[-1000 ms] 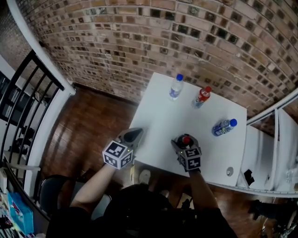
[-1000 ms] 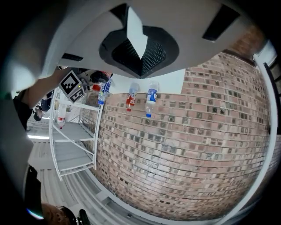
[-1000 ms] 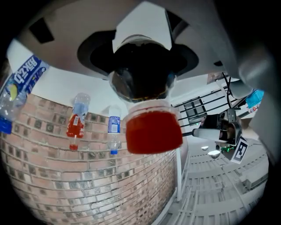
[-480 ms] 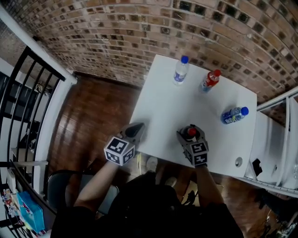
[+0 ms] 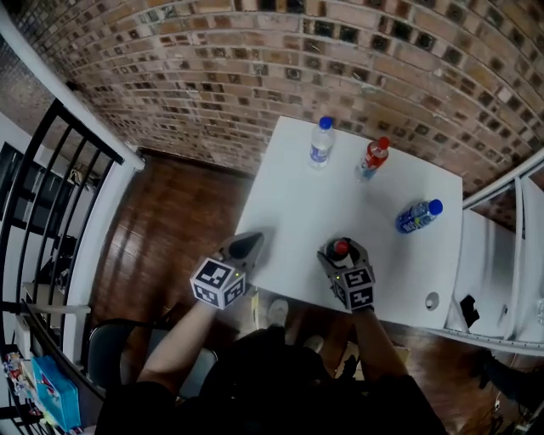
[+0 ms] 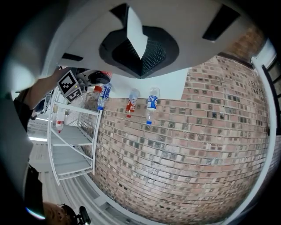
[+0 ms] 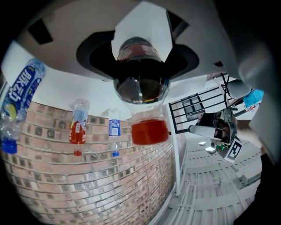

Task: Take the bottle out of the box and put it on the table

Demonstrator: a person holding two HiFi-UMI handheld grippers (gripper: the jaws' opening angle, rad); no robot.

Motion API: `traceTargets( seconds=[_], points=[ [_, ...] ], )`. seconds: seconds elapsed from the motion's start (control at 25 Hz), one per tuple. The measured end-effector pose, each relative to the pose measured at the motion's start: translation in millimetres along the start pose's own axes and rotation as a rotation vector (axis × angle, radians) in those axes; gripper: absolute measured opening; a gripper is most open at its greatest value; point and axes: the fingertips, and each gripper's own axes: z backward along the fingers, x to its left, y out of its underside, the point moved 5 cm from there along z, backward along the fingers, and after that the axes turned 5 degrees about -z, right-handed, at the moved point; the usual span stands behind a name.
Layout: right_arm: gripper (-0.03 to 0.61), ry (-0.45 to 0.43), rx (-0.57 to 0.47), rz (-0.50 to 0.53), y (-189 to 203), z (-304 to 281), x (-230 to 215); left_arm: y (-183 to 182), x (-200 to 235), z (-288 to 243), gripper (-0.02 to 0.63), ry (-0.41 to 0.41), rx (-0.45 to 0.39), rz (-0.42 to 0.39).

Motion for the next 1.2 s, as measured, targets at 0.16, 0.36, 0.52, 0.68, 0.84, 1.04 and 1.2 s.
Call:
traceTargets(
  seconds=[0.16, 0.36, 0.52, 0.68, 0.84, 1.04, 1.2],
  points=[
    [0.341, -0.019, -0.022, 0.008, -5, 14, 1, -9, -12, -2, 0.004, -0.001, -0.016, -0.014],
    [0.341, -0.035, -0.062, 0.017, -16, 41, -5, -24, -36, -6, 0.004, 0.006, -0.039, -0.032],
    [0.341, -0.032, -0.113, -0.004, -26, 70, -10, -36, -57, -4, 0.004, 0.006, -0.069, -0.042],
    [0.341, -0.028, -0.165, -0.022, -31, 102, -14, -41, -82, -3, 0.004, 0.019, -0.098, -0.042],
    [0.318, -0.007, -0.265, -0.062, -42, 147, -20, -48, -106, -7, 0.004, 0.048, -0.115, -0.052],
    [0.260, 0.070, -0.452, -0.134, -62, 217, -38, -72, -142, -16, 0.004, 0.113, -0.167, -0.073],
    [0.105, 0.202, -0.566, -0.099, -67, 272, -51, -90, -173, -28, 0.003, 0.181, -0.209, -0.099]
  ],
)
